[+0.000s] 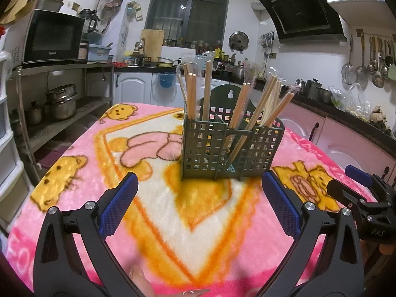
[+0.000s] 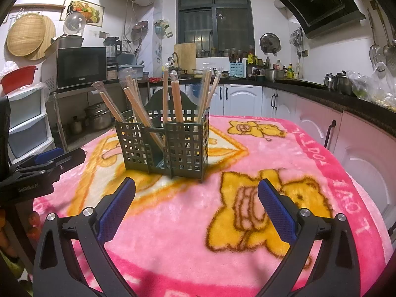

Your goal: Organize utensils

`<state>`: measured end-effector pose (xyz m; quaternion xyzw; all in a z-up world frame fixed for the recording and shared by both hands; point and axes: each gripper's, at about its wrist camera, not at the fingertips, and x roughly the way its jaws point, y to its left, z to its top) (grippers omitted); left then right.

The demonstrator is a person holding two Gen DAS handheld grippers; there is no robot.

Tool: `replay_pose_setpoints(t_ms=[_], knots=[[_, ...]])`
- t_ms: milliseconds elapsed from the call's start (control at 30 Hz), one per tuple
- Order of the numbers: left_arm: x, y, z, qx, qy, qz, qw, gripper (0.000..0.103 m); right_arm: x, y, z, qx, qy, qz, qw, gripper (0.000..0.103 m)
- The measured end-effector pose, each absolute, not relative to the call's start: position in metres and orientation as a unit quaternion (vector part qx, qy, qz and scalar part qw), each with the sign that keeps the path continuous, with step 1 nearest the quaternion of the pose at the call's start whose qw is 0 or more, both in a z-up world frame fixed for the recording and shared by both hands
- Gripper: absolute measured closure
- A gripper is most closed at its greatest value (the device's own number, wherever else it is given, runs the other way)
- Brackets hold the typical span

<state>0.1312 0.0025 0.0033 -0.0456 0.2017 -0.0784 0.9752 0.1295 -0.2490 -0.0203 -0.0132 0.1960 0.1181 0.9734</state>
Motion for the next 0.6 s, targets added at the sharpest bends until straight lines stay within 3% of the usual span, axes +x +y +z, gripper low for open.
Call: replay_pose_setpoints(t_ms=[600], knots=[[0.1312,0.0026,0.0029,-0.046,0.201,-0.079,0.975,0.011,0.1296,-0.2499,-0.0200,-0.012,0.196,0.117,0.974,0.007]])
